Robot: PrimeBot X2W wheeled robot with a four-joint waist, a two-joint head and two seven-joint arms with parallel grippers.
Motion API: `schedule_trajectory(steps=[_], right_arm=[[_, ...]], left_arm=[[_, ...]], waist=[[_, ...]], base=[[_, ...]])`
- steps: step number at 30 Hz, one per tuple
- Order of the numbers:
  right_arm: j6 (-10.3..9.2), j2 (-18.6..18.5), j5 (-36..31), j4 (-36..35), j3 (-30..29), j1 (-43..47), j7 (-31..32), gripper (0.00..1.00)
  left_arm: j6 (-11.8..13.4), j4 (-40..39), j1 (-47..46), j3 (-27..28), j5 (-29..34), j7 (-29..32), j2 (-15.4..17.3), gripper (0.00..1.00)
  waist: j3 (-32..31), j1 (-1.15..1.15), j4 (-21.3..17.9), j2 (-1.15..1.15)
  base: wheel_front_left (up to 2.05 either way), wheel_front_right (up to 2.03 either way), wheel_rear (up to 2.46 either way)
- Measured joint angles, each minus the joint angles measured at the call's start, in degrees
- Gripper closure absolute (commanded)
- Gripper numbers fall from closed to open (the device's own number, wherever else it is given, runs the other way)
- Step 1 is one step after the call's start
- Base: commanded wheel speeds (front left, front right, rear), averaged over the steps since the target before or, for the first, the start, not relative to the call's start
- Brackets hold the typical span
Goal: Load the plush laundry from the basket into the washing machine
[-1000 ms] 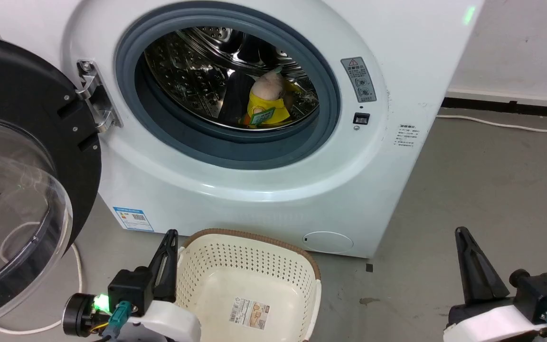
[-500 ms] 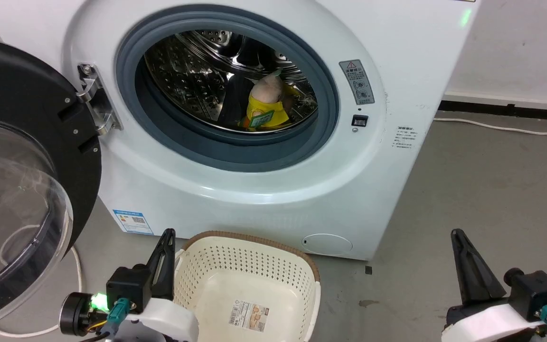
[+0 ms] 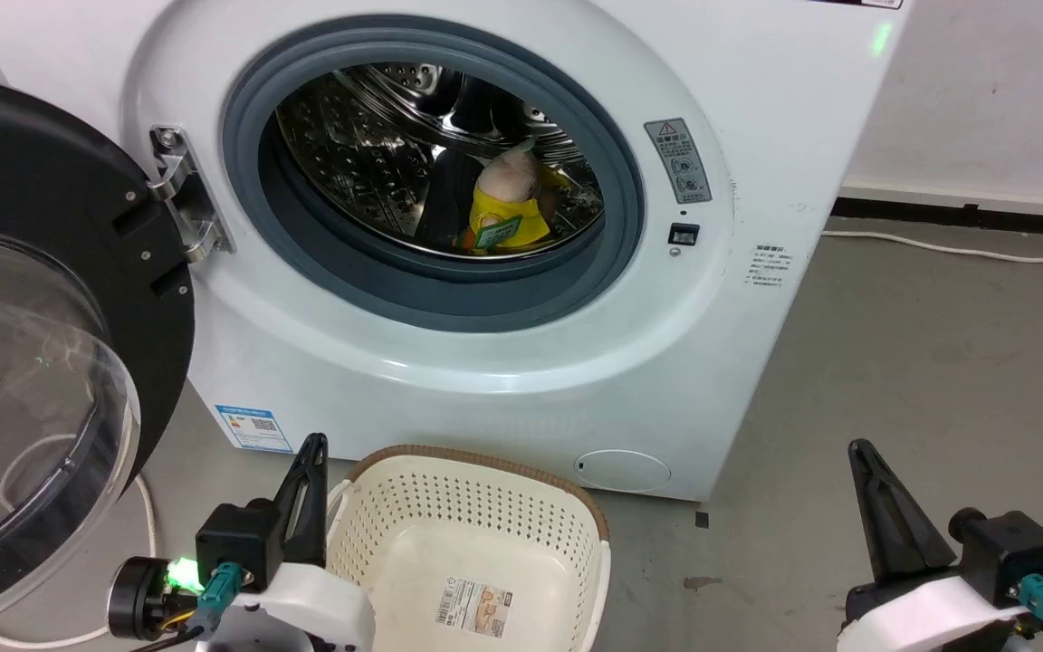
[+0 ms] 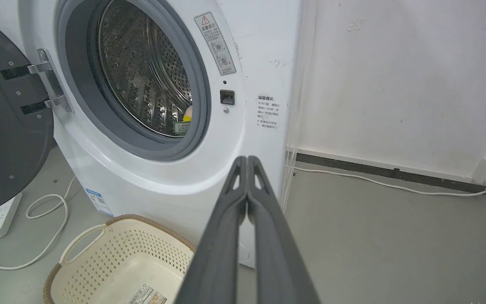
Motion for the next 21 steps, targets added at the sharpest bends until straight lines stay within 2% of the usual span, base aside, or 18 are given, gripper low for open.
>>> schedule_trajectory(steps=[21], right_arm=[[0.00, 0.00, -1.32, 0.19, 0.25, -0.25, 2.49, 1.00]], left_arm=[[-0.09, -1.46, 0.86, 1.77, 1.00, 2.30, -0.88, 1.00]], waist=[[-0.79, 0.00, -0.23, 0.00]], base=[[0.00, 0.00, 0.00]])
